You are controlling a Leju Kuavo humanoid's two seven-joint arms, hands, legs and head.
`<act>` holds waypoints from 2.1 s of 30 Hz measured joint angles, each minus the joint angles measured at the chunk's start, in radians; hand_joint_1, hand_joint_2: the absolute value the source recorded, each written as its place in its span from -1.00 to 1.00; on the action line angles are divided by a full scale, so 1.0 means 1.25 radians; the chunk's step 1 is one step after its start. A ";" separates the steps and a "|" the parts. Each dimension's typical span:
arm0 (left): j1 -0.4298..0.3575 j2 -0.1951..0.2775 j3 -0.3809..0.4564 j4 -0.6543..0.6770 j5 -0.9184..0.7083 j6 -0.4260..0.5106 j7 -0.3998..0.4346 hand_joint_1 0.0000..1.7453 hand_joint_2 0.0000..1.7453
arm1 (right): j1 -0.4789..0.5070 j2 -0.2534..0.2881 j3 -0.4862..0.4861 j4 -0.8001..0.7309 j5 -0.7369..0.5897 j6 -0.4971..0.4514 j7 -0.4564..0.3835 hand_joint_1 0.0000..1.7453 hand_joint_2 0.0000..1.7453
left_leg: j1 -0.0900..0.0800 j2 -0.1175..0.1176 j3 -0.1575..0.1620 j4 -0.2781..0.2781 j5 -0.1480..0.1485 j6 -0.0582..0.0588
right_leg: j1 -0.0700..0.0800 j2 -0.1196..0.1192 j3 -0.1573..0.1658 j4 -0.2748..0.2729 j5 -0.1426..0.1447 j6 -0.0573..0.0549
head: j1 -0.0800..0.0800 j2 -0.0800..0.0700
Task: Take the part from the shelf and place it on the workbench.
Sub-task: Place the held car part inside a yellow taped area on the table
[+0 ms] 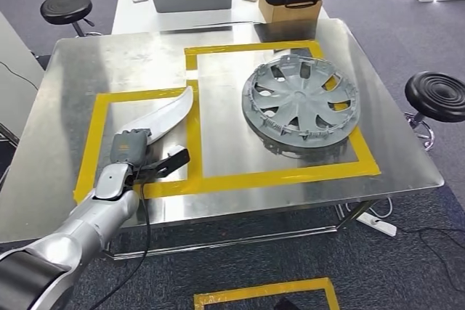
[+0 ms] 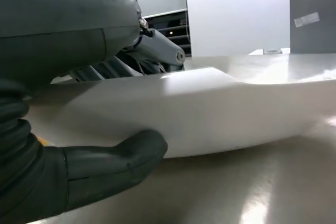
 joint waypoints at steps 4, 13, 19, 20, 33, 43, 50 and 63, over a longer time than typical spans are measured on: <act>0.001 0.004 0.005 0.003 -0.017 -0.005 0.011 -1.00 1.00 | 0.002 0.001 0.000 0.000 0.000 0.001 0.006 -1.00 -1.00 | 0.002 0.001 -0.005 0.008 -0.007 -0.017 | 0.000 0.001 0.005 -0.011 0.001 -0.014 | -0.001 0.000; 0.017 0.009 0.042 0.004 -0.023 0.026 -0.054 -1.00 1.00 | 0.002 0.001 0.001 0.000 0.000 0.004 0.007 -1.00 -1.00 | 0.016 0.005 -0.049 0.106 -0.028 -0.041 | -0.008 0.001 0.009 -0.013 0.000 -0.018 | -0.007 0.000; 0.012 0.004 0.080 0.000 -0.001 0.054 -0.107 -1.00 1.00 | 0.002 0.001 0.009 0.000 0.000 0.005 0.007 -1.00 -1.00 | 0.016 0.004 0.001 0.007 -0.008 -0.014 | -0.006 0.001 0.001 -0.007 -0.006 0.009 | -0.008 0.000; 0.012 0.002 0.092 -0.004 0.017 0.059 -0.130 -1.00 1.00 | 0.003 0.001 0.011 0.000 0.000 0.006 0.007 -1.00 -1.00 | 0.016 0.004 0.001 0.006 -0.007 -0.009 | -0.006 0.000 -0.007 0.011 -0.019 0.012 | -0.007 0.000; 0.021 -0.023 0.166 -0.045 0.067 0.081 -0.203 -1.00 1.00 | 0.005 0.001 0.018 0.000 0.000 0.006 0.007 -1.00 -1.00 | 0.007 0.003 0.004 0.006 -0.009 -0.017 | 0.000 0.001 0.002 -0.002 -0.005 -0.006 | -0.004 0.000; 0.033 -0.026 0.184 -0.066 0.120 0.087 -0.261 -1.00 1.00 | 0.006 0.002 0.019 0.000 0.000 0.006 0.006 -1.00 -1.00 | 0.012 0.006 -0.064 0.141 -0.043 -0.040 | -0.006 0.001 0.009 -0.010 -0.001 -0.021 | -0.010 0.000; 0.156 -0.056 0.206 -0.421 0.459 -0.047 -0.437 -1.00 1.00 | 0.016 0.001 0.018 0.000 -0.003 -0.001 -0.003 -1.00 -1.00 | 0.011 0.004 0.003 0.005 -0.008 -0.008 | -0.003 0.001 0.001 0.001 -0.014 0.007 | -0.007 0.000; 0.517 -0.162 0.220 -1.104 1.214 -0.483 -0.627 -1.00 -1.00 | 0.054 0.001 0.010 0.000 -0.034 -0.042 -0.015 -1.00 -1.00 | 0.006 0.003 0.014 0.006 -0.019 -0.012 | 0.000 0.002 0.019 -0.005 -0.022 0.000 | 0.000 0.000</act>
